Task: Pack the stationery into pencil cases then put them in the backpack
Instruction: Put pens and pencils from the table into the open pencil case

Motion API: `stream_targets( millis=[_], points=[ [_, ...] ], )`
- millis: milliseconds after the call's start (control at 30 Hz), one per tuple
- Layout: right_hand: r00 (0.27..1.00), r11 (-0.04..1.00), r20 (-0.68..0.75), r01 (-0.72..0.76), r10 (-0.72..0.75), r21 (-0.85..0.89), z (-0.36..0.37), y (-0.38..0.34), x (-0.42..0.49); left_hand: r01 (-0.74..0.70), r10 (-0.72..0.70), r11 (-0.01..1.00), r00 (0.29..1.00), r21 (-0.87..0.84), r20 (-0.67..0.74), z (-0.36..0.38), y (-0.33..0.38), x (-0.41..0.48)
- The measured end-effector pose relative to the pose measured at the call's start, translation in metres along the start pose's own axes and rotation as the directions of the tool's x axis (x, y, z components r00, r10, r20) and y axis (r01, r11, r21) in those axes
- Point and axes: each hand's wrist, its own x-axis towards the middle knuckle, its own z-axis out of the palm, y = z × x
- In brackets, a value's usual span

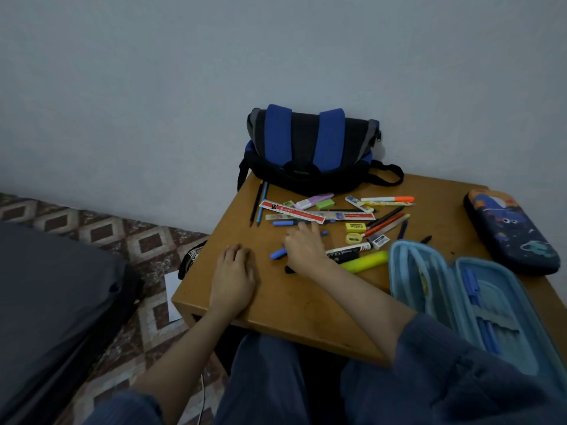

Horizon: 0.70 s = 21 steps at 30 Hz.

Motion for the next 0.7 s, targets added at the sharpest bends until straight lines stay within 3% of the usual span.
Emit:
stream_targets(
  millis=[100,167,233,333,467,700],
  points=[
    [0.981,0.959,-0.191,0.071,-0.018,0.275,-0.001,0.006,0.0,-0.002,0.002,1.0,1.0,-0.009,-0.01,-0.001,-0.001,0.0],
    [0.907,0.859,-0.405,0.115,0.114,0.498,-0.012,0.013,-0.002,-0.007,0.007,1.0,1.0,-0.019,-0.013,-0.001,-0.002,0.0],
    [0.814,0.704,-0.48,0.128,0.328,0.698,-0.035,0.027,-0.007,-0.006,0.006,0.999,1.0,-0.036,-0.015,-0.001,-0.002,0.0],
    [0.721,0.482,-0.406,0.113,0.562,0.869,-0.067,0.063,-0.02,0.049,-0.051,0.996,0.998,-0.07,-0.029,-0.004,-0.001,0.002],
    [0.663,0.424,-0.328,0.016,0.674,0.905,-0.069,0.116,-0.047,0.139,-0.144,0.984,0.988,-0.109,-0.047,-0.005,0.028,0.008],
    [0.61,0.392,-0.193,-0.211,0.769,0.895,-0.038,0.172,-0.104,-0.208,0.217,0.943,0.976,-0.26,0.008,0.026,0.141,-0.014]
  ],
)
